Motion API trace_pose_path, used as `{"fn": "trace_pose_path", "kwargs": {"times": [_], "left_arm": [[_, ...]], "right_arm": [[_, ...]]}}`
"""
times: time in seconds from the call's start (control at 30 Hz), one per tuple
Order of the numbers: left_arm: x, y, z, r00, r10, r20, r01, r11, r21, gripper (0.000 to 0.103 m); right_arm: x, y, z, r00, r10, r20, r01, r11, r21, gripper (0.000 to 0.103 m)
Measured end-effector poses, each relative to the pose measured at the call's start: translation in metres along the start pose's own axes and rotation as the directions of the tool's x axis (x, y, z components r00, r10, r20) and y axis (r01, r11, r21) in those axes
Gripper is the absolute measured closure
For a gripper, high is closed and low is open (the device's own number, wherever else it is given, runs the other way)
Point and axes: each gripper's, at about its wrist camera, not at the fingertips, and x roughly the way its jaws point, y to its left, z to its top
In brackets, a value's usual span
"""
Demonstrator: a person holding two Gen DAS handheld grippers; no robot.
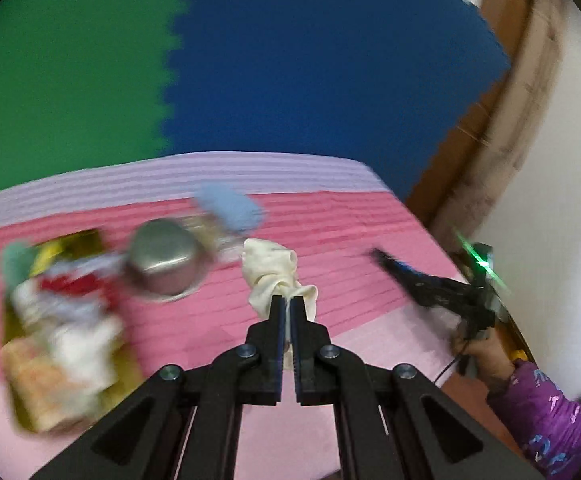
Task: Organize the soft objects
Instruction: 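Grasp the cream scrunchie with the left tool and drop it into the tin, then carry the blue packet into the tin and open the right tool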
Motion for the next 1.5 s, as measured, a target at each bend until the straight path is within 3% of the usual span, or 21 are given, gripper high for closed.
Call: {"fn": "trace_pose_path", "kwargs": {"times": [0.13,0.27,0.4,0.47,0.53,0.6,0.63,0.7,0.8,0.93,1.0,1.07,1.13,1.23,1.33,1.43,1.5], "left_arm": [[-0.047,0.058,-0.013,0.987,0.157,0.014,-0.156,0.985,-0.077,0.1],[-0.065,0.105,-0.02,0.965,0.264,0.01,-0.261,0.958,-0.122,0.1],[-0.053,0.137,-0.019,0.94,0.34,0.006,-0.337,0.933,-0.128,0.1],[-0.034,0.157,-0.019,0.939,0.342,-0.028,-0.342,0.926,-0.162,0.1],[-0.016,0.168,-0.024,0.926,0.373,-0.063,-0.378,0.91,-0.167,0.099],[0.0,0.175,-0.029,0.925,0.366,-0.103,-0.379,0.909,-0.171,0.09],[0.007,0.176,-0.032,0.918,0.376,-0.123,-0.393,0.903,-0.173,0.086],[0.007,0.171,-0.035,0.893,0.433,-0.12,-0.448,0.878,-0.169,0.068],[-0.012,0.149,-0.039,0.836,0.547,-0.041,-0.547,0.823,-0.156,0.046],[-0.059,0.113,-0.05,0.797,0.591,0.125,-0.574,0.806,-0.145,0.038],[-0.078,0.094,-0.059,0.795,0.577,0.185,-0.559,0.817,-0.145,0.031],[-0.093,0.078,-0.072,0.812,0.539,0.223,-0.52,0.842,-0.143,0.028],[-0.102,0.064,-0.088,0.814,0.529,0.24,-0.511,0.849,-0.137,0.027],[-0.105,0.051,-0.115,0.815,0.536,0.218,-0.521,0.844,-0.127,0.027],[-0.103,0.049,-0.135,0.805,0.566,0.179,-0.553,0.824,-0.122,0.027],[-0.101,0.054,-0.149,0.781,0.607,0.144,-0.593,0.794,-0.134,0.027],[-0.101,0.06,-0.156,0.78,0.613,0.124,-0.595,0.788,-0.157,0.027]], "right_arm": [[0.0,0.001,-0.001,1.0,-0.005,-0.002,0.005,1.0,-0.004,0.084],[0.002,0.003,0.0,1.0,-0.016,-0.009,0.016,1.0,-0.011,0.083],[0.004,0.001,0.001,1.0,-0.015,-0.018,0.015,1.0,-0.01,0.083],[0.005,0.001,0.001,1.0,-0.018,-0.023,0.018,1.0,-0.011,0.083],[0.005,0.0,0.002,0.999,-0.017,-0.03,0.016,1.0,-0.008,0.083],[0.006,-0.001,0.004,0.999,-0.012,-0.044,0.012,1.0,-0.001,0.083],[0.006,-0.002,0.006,0.998,-0.008,-0.055,0.008,1.0,0.008,0.083],[0.006,-0.003,0.008,0.997,0.0,-0.071,0.002,1.0,0.022,0.083],[0.005,-0.004,0.011,0.995,0.028,-0.092,-0.023,0.998,0.058,0.083],[0.001,-0.003,0.01,0.99,0.098,-0.097,-0.084,0.987,0.133,0.083],[-0.003,-0.002,0.009,0.987,0.137,-0.09,-0.119,0.977,0.178,0.083],[-0.01,0.004,0.009,0.981,0.175,-0.079,-0.155,0.966,0.208,0.083],[-0.017,0.014,0.011,0.975,0.212,-0.067,-0.192,0.955,0.224,0.083],[-0.03,0.042,0.019,0.95,0.308,-0.043,-0.29,0.928,0.236,0.083],[-0.038,0.091,0.03,0.91,0.413,-0.046,-0.395,0.894,0.214,0.083],[-0.038,0.154,0.041,0.842,0.536,-0.069,-0.513,0.833,0.208,0.083],[-0.03,0.206,0.048,0.791,0.604,-0.099,-0.578,0.79,0.204,0.083]]}}
